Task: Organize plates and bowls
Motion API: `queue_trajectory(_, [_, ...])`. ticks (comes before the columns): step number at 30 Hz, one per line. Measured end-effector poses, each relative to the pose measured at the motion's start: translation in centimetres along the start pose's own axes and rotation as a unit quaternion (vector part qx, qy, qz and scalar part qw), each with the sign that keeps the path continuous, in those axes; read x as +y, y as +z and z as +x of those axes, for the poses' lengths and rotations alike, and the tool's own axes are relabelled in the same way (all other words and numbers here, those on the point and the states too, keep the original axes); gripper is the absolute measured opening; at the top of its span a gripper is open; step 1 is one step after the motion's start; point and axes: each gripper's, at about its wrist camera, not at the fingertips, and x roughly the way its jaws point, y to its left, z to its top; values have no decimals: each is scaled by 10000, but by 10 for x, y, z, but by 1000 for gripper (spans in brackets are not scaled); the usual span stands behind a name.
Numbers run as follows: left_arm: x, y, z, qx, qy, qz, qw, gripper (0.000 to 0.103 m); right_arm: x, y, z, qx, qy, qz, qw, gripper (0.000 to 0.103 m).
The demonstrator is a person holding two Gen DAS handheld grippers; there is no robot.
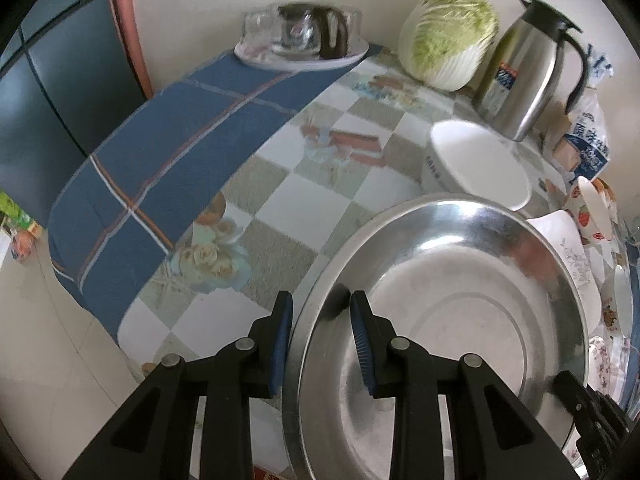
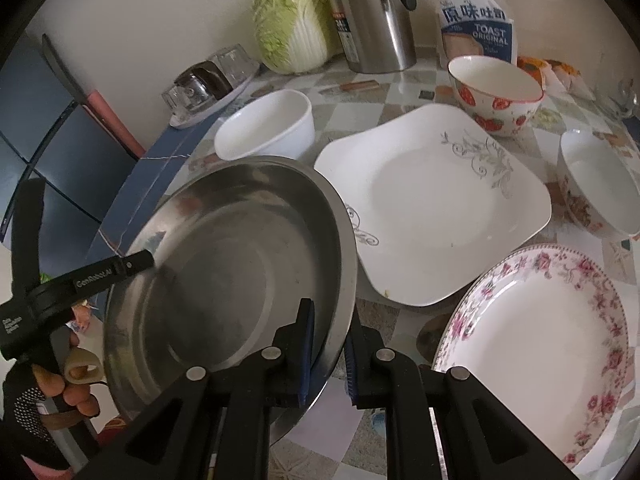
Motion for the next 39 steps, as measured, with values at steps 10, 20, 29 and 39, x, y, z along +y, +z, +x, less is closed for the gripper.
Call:
queue_trajectory(10, [-43,19,-21,-142,59,466,9988,31,-26,8,-23,-316,-13,152,9994,15])
queue_trajectory(20, [-113,31,-9,51,69,812,9967,31,-78,18,-29,-447,-210,699,9963,15])
queue_trajectory(29, [-152,41,7,127,7,1001,9949,31,-118,30,-29,-483,-524,1102,9914,15])
queue_trajectory(39, [-164,53,30,212,-180,979,9948,31,-135,40,-11,-434,-561,1270,9894,15])
